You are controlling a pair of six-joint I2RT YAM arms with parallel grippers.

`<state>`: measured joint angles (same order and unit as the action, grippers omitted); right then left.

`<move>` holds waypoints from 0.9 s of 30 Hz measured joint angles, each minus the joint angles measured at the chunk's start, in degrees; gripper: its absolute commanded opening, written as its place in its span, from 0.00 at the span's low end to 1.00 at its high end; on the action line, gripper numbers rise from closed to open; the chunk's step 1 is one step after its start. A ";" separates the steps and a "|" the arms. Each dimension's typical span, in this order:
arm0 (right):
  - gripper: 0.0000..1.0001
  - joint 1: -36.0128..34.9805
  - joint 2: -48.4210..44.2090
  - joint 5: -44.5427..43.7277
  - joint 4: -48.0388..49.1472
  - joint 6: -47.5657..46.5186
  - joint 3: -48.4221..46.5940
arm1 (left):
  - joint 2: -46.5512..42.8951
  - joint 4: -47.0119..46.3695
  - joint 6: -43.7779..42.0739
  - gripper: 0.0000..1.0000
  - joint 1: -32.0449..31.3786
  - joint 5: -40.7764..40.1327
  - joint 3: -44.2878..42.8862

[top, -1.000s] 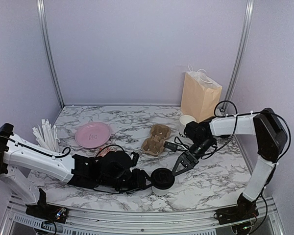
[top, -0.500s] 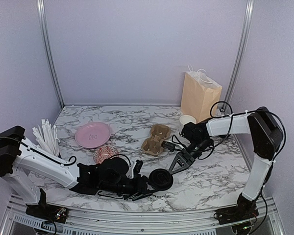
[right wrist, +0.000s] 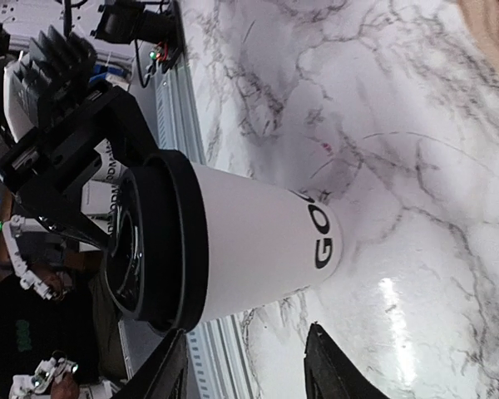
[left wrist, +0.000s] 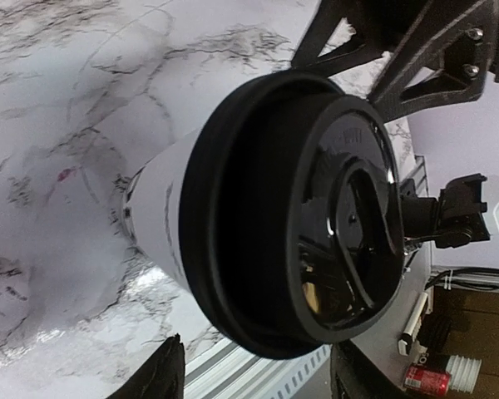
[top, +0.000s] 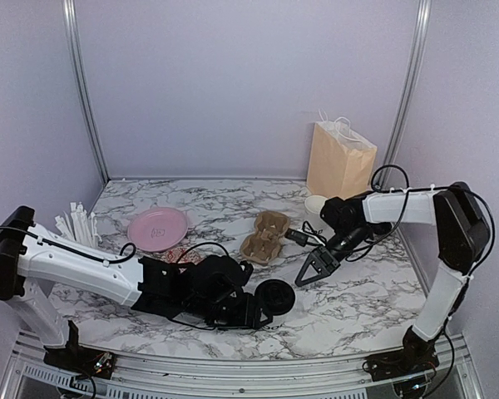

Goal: Pack the takeout coffee

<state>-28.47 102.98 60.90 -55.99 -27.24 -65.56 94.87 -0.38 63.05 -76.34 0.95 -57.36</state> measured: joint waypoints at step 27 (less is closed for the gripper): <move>0.94 -16.39 -22.23 -18.49 13.60 -19.10 0.42 | -9.16 32.70 -31.52 0.99 12.33 -32.20 -26.01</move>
<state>-44.86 80.75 42.41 -42.39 -46.35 -65.14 85.71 32.32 31.53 -64.01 -31.24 -83.37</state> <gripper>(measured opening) 0.942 0.988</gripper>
